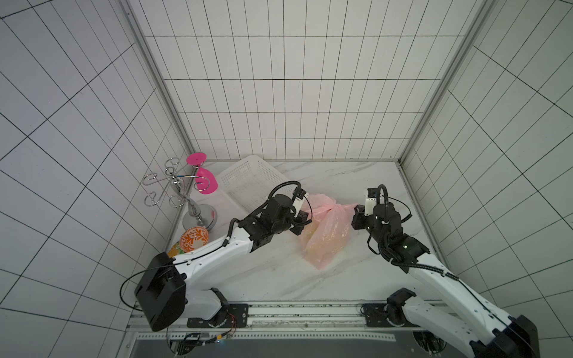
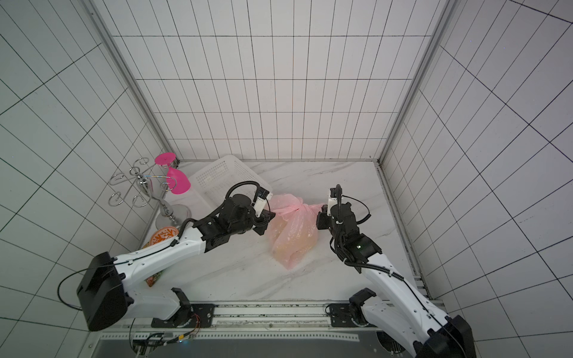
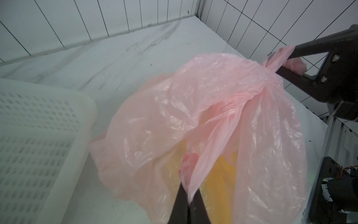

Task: Place the banana into a plastic bag & tie a knot
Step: Tie the plastic bag at the center of the board.

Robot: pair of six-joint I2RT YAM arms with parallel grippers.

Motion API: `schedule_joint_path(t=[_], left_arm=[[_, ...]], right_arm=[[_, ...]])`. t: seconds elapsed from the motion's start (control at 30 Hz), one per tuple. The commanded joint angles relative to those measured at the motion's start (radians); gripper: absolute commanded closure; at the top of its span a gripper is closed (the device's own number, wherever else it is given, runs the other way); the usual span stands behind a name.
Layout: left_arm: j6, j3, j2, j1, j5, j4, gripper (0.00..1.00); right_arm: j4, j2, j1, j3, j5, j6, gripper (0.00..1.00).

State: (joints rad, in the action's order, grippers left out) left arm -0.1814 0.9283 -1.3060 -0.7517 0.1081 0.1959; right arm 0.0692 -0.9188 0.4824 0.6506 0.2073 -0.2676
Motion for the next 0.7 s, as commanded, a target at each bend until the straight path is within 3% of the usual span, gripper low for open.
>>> schedule_joint_path(t=[0.0,0.13,0.33,0.53,0.67], left_arm=[[-0.041,-0.052,0.068,0.071,-0.037,0.002,1.00],[-0.135,-0.102,0.122,0.199,-0.041,-0.013,1.00],[-0.234,-0.205,0.145,0.326,-0.097,-0.044,1.00],[-0.277,-0.252,0.102,0.357,-0.121,-0.035,1.00],[-0.232,-0.232,0.088,0.353,-0.011,-0.072,1.00]], right_arm=[[0.023,-0.025,-0.025,0.085,0.120,-0.011,1.00],[0.019,-0.069,-0.052,0.115,0.195,-0.017,1.00],[-0.045,-0.149,-0.153,0.120,0.116,-0.038,1.00],[-0.074,-0.259,-0.220,0.068,0.095,-0.087,1.00],[-0.105,-0.244,-0.225,0.059,0.027,-0.062,1.00]])
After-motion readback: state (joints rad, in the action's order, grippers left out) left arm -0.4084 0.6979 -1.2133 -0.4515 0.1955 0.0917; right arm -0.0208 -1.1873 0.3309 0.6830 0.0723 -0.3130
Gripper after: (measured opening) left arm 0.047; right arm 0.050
